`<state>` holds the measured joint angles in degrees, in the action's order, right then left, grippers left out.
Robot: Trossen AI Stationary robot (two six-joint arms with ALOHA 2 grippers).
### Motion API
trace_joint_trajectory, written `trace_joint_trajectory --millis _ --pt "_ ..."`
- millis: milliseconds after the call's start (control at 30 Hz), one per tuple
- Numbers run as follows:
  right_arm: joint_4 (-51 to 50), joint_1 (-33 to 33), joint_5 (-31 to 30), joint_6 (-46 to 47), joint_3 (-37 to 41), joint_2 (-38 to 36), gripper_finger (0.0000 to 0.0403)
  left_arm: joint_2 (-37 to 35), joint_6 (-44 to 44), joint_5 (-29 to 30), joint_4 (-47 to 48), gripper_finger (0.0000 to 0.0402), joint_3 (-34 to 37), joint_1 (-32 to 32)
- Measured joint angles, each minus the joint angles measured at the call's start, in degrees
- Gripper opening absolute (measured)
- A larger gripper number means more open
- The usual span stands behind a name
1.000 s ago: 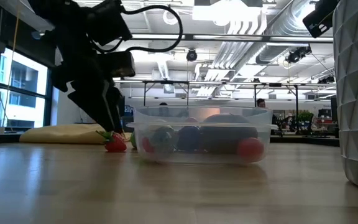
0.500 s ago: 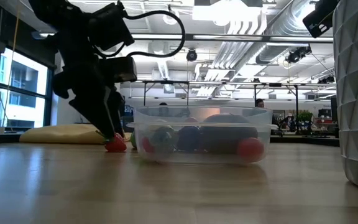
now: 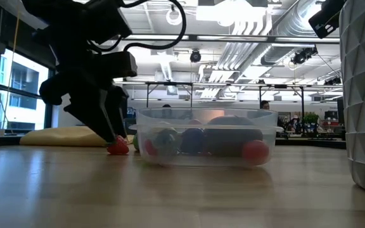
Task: Pick and placing Produce into tupperware
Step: Put the red strawberry into the transparent bin
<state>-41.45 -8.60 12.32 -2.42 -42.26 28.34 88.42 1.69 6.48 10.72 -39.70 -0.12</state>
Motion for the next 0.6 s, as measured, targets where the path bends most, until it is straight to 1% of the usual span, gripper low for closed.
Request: trace_joint_trajectory --millis 200,400,600 --pt "-0.02 0.02 0.01 -0.07 0.0 0.0 0.0 0.91 -1.74 -0.47 0.04 0.0244 0.0 0.07" --pt "-0.02 0.02 0.01 -0.02 0.0 0.07 0.0 3.72 -1.88 -1.26 -0.86 0.0244 -0.04 0.11" --pt "0.03 0.0 0.01 -0.01 0.0 0.17 0.0 3.78 -1.42 -0.53 -0.72 0.0244 -0.04 0.11"
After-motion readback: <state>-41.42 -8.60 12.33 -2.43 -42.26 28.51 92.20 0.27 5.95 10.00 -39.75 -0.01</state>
